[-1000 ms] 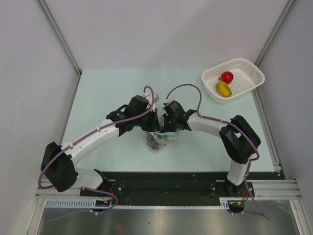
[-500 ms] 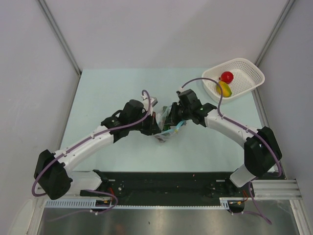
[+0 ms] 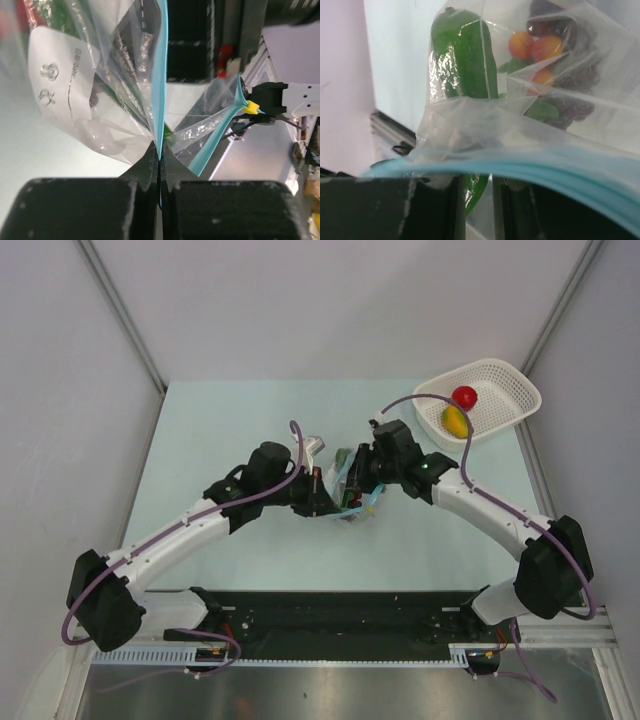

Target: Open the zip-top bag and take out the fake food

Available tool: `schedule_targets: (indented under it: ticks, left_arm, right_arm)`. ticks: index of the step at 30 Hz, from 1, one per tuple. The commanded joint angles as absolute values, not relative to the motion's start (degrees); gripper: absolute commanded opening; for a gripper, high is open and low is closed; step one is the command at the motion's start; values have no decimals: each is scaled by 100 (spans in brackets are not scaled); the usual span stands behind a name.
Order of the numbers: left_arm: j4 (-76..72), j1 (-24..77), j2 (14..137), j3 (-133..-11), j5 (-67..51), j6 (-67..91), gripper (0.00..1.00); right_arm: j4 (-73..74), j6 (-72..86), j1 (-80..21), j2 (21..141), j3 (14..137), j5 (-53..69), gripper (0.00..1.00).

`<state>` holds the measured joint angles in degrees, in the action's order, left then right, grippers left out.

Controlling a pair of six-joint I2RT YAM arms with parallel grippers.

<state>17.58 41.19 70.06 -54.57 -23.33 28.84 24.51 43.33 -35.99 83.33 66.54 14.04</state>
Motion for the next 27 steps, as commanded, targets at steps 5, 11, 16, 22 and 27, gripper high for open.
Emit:
schedule_targets:
  ticks: [5,11,16,22,27]
  left_arm:
    - [1616,4298,7119,-5589,-2884,3648,0]
    - [2223,4692,7506,-6169,-2278,3358,0]
    - [2715,4755,7568,-6319,-1776,3243,0]
    - [3049,4755,7339,-6354,-757,2884,0]
    - [3103,4755,7286,-6188,-685,2645,0]
  right_arm:
    - [1389,4594,-4016,8464,6741,9,0]
    - [1424,5703,-3850,8385,6768,-115,0]
    - [1738,6362,-3543,8358,7030,480,0]
    - [2399,6267,-3340,8113,7128,1914,0]
    - [2743,6003,-3243,7709,7198,2005,0]
